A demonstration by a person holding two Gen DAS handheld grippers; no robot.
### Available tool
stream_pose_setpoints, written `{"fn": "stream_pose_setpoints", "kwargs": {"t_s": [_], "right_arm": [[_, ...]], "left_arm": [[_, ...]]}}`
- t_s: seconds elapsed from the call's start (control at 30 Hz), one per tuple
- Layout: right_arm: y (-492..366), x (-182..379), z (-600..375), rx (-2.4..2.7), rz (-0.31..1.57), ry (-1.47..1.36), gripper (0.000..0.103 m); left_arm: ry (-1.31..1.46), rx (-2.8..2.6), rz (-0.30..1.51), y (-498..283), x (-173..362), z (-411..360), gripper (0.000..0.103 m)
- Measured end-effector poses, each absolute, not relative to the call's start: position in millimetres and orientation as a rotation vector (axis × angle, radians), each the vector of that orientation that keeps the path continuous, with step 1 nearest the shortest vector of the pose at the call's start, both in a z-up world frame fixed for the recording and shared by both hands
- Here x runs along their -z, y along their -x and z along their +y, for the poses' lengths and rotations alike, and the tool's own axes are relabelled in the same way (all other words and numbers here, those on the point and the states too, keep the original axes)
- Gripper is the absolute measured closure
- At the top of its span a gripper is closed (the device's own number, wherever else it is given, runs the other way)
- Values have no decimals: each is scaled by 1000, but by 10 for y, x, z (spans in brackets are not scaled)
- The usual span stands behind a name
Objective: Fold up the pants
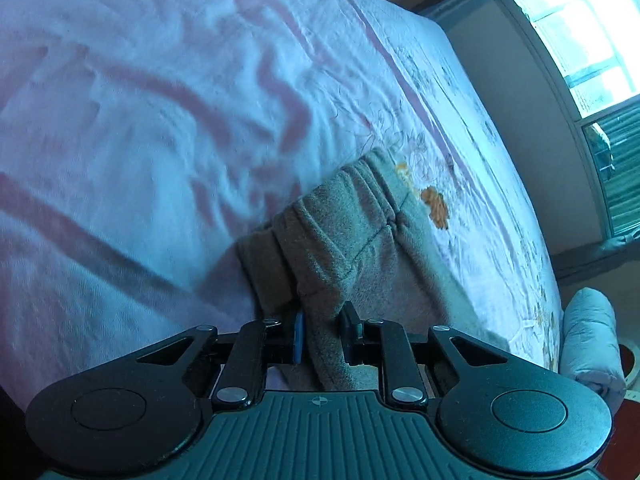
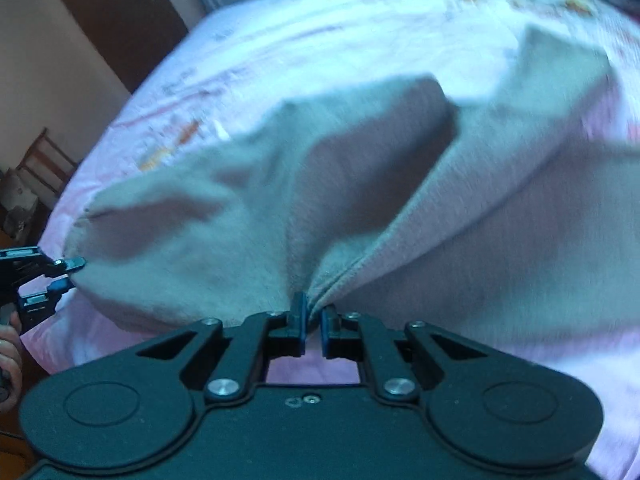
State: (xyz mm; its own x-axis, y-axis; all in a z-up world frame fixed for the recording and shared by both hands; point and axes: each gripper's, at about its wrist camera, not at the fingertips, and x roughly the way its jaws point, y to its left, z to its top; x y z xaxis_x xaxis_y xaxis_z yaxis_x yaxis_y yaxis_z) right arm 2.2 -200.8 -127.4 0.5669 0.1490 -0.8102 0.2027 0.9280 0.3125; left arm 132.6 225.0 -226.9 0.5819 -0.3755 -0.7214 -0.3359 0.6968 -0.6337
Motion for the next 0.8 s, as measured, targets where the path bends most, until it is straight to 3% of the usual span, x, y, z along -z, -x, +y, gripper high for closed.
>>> {"fn": "stream_pose_setpoints", "kwargs": {"t_s": [0.2,0.57,0.8], "right_arm": [[9,1295,-1970,37,960,-377,103],[58,1361,-1952,30,970,-372,103],[75,1395,-1949,25,970,-383,102]], "left_arm": [[848,52,985,-1339,2272,2264,82],[961,-24,825,-1130,1976,2679,82],[881,-32,942,-1315,2162,2361,81]]}}
